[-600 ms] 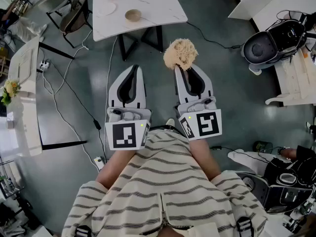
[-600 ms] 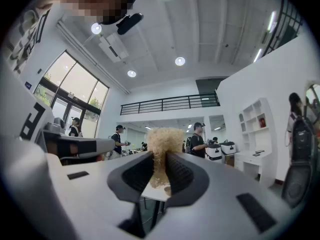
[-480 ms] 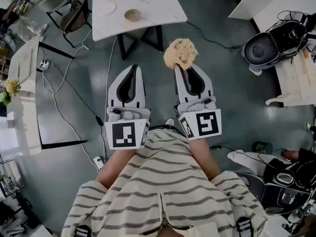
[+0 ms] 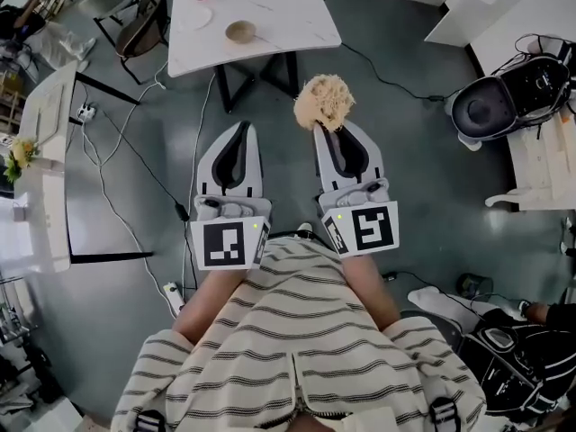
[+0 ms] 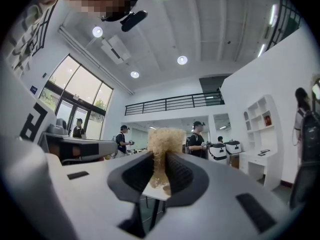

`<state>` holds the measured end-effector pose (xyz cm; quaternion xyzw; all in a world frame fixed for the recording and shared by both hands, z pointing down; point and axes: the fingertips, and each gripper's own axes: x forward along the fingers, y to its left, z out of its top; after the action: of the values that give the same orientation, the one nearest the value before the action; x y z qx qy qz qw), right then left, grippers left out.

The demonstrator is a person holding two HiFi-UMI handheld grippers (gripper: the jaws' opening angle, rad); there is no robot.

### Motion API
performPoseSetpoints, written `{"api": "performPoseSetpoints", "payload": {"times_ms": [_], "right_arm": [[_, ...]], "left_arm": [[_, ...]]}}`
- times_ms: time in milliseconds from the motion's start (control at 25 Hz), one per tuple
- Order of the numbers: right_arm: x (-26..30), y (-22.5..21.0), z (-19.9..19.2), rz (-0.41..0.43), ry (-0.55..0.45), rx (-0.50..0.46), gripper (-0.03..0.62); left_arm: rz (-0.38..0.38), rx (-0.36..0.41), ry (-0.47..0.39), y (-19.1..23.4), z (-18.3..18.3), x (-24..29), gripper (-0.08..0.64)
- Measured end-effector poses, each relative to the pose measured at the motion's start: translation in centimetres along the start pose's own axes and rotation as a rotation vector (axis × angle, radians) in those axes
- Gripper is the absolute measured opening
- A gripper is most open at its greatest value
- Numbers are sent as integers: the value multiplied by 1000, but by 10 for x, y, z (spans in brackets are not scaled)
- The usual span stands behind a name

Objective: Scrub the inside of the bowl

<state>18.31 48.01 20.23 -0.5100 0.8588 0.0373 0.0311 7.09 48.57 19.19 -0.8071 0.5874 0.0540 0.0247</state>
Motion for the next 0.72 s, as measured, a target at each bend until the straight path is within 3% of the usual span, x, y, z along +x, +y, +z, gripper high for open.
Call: {"api": "performPoseSetpoints", "payload": {"times_ms": [360,720], "right_arm": [[-14,-51,-12,59,-3,51,75],[13,-64,-30,108,34,84,75]], "left_arm": [[52,27,24,-44,-17,20,6],[98,21,68,-36,-35,43,5]]}}
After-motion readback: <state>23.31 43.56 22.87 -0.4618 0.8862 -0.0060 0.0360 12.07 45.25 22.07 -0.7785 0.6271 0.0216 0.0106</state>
